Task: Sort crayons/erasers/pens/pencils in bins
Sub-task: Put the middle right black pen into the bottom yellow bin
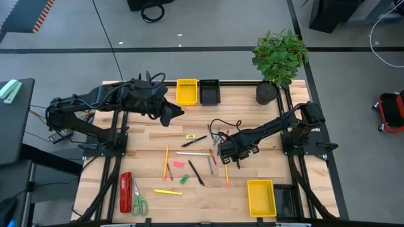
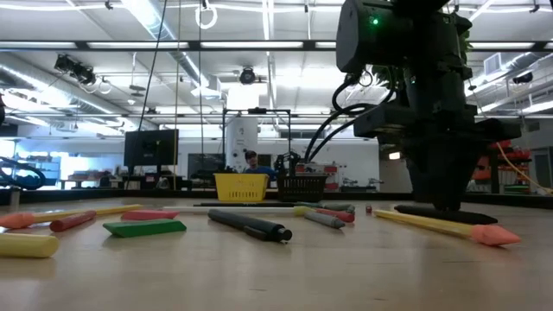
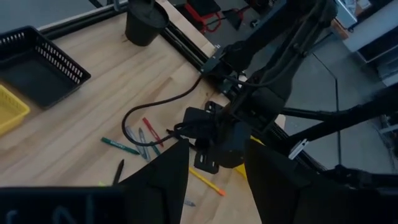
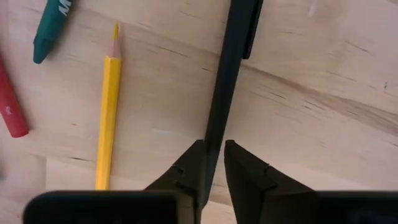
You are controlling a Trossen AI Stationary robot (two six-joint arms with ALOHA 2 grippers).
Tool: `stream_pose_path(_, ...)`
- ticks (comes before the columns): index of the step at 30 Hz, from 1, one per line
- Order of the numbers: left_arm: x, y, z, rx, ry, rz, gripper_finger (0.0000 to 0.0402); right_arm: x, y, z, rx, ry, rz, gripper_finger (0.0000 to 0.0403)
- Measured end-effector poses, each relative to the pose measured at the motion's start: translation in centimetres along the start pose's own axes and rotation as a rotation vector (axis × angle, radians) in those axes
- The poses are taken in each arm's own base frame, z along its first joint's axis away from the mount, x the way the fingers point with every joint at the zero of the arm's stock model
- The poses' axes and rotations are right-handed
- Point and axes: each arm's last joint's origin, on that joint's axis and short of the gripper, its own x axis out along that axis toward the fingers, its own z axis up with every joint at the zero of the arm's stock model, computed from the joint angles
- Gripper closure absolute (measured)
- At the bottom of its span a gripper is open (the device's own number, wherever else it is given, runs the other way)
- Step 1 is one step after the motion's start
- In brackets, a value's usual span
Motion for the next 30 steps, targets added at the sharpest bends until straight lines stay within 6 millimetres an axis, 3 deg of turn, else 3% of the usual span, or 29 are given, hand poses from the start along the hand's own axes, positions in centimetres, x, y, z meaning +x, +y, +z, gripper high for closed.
stream_pose_path(15, -0.05, 0.02, -0.08, 0.064, 0.012, -0.004, 0.0239, -0.55, 0.49, -0.47, 0.022, 0.084, 0.040, 0.0390)
stream_pose_path(23, -0.06, -0.03, -0.13, 0.091, 0.030, -0.024, 0.0239, -0.92, 0.88, -0.43, 0.083, 0.079, 0.058, 0.0393)
stream_pose_path(26, -0.07, 0.05, -0.22, 0.094, 0.041, -0.017, 0.0239, -0.86, 0.82, -0.32, 0.096, 0.069, 0.057, 0.0385)
stream_pose_path(30, -0.07, 0.12, -0.35, 0.095, 0.060, -0.017, 0.0239, -0.48, 0.39, 0.05, 0.108, 0.062, 0.038, 0.0341)
